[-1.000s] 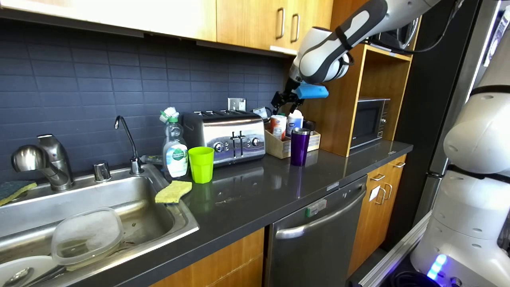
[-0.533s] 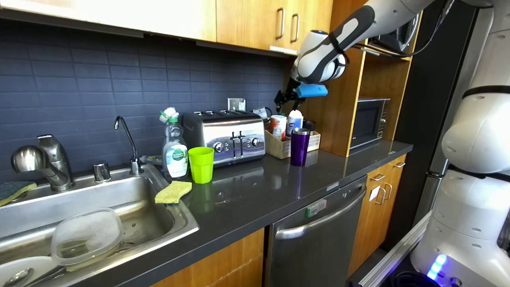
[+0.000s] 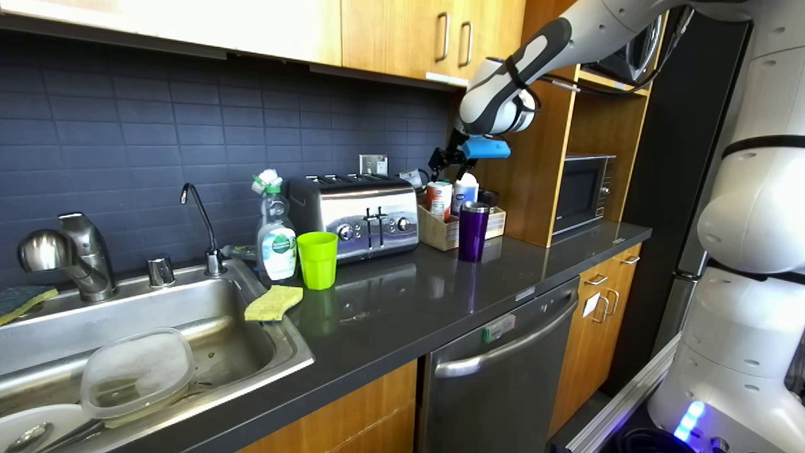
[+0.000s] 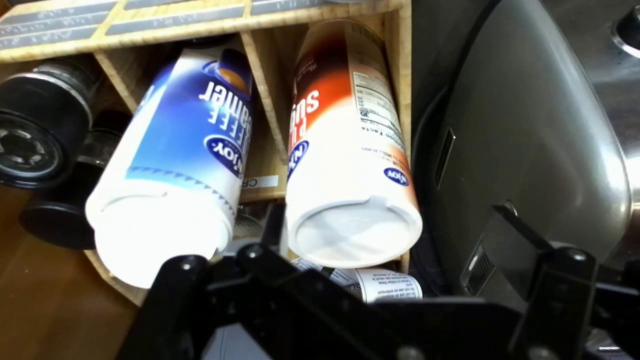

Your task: Put the white object on the counter

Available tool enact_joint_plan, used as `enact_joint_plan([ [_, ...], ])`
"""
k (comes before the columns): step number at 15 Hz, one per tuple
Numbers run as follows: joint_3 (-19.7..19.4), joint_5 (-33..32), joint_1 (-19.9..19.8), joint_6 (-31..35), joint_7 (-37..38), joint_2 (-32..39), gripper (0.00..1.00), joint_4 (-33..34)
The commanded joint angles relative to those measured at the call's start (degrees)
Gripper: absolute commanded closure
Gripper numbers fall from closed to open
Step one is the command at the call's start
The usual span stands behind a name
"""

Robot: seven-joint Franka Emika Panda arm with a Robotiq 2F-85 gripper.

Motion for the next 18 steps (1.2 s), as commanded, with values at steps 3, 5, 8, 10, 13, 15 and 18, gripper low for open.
enact_joint_plan([
  [3,-1.40,0.07,0.66,-0.19,-2.05,2.47,0.00,2.85],
  [5,-1.44,0.69,0.63,-0.54,-2.72,3.08,0.00,3.19],
  [8,-1.11,1.84,0.68,-0.85,-3.94,3.88,0.00,3.44],
  [10,-1.00,1.80,0.85,-0.79,-4.17,4.27,0.00,3.60],
  [13,-0.99,1.49,1.17,-0.71,-4.46,4.82,0.00,4.00],
  [15,-1.01,1.26,1.41,-0.74,-4.50,5.19,0.00,4.47],
  [18,-1.44,-0.32,1.78,-0.53,-3.99,5.78,0.00,5.38],
])
